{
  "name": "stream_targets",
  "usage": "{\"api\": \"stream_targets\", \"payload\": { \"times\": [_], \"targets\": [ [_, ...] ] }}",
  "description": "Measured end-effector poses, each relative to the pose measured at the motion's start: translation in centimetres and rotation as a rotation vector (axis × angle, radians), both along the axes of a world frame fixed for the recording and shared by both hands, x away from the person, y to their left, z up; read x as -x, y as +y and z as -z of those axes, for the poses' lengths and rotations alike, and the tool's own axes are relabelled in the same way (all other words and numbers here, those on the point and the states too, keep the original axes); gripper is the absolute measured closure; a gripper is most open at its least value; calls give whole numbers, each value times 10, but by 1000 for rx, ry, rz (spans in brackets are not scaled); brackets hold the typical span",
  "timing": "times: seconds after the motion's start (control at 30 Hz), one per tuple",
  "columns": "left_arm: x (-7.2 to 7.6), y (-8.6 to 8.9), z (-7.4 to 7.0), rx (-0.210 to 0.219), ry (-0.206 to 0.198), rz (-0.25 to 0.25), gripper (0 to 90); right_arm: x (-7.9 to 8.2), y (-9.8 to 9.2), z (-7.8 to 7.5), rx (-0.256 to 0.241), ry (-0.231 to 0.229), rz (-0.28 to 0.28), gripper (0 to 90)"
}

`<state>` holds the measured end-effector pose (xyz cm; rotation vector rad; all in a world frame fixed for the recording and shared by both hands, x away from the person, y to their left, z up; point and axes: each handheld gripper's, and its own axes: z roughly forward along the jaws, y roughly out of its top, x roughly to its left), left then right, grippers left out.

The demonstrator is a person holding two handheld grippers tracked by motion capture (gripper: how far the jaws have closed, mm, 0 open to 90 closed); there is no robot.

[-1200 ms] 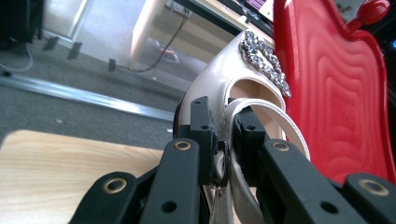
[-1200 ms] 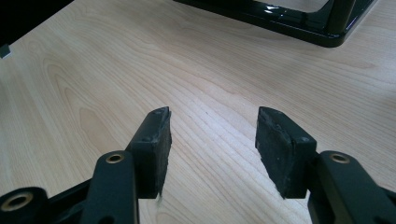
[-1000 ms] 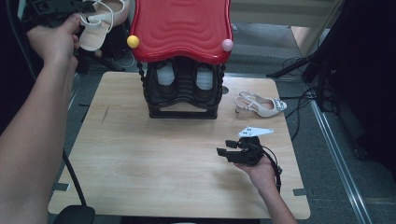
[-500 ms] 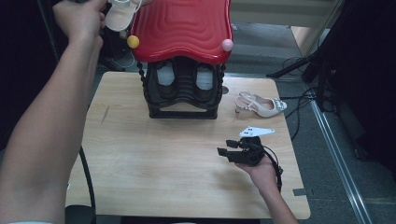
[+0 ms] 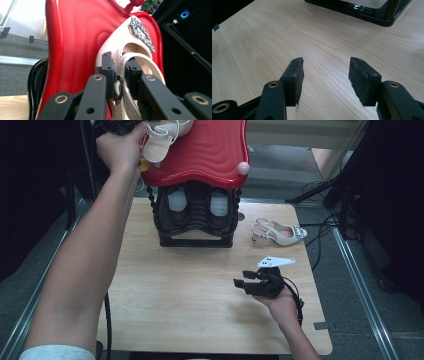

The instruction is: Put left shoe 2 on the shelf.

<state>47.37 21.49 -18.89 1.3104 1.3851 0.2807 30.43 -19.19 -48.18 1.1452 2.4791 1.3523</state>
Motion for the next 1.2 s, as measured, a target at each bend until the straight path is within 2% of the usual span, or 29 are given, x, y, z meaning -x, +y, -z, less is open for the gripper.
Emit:
{"api": "stream_targets", "payload": {
  "times": [0.1,0.17,0.3,0.43,0.5,0.6,0.67,0.73,0.93,1.07,1.2],
  "targets": [
    [-2,1,11,1,2,-14,812,0,0,1,3,-1,0,471],
    [-1,3,15,17,-4,-13,811,0,-1,1,0,-1,2,471],
    [1,1,14,-36,-18,-6,803,0,0,2,4,2,4,471],
    [4,1,13,-64,-18,7,775,0,1,2,7,1,-1,471],
    [4,1,12,-68,-15,25,738,0,2,2,6,0,-1,471],
    [7,1,9,-104,-16,37,668,0,2,2,11,4,0,471],
    [9,0,6,-126,-16,43,659,-1,2,2,11,1,1,471],
    [10,0,4,-115,-11,68,630,-1,2,2,11,3,1,471],
    [16,3,-2,-128,-20,82,589,-1,1,2,10,5,4,471],
    [24,7,-8,-87,-44,94,566,-1,1,2,8,4,5,471],
    [31,11,-13,-114,-51,113,564,-1,0,2,6,3,6,471]
  ]
}}
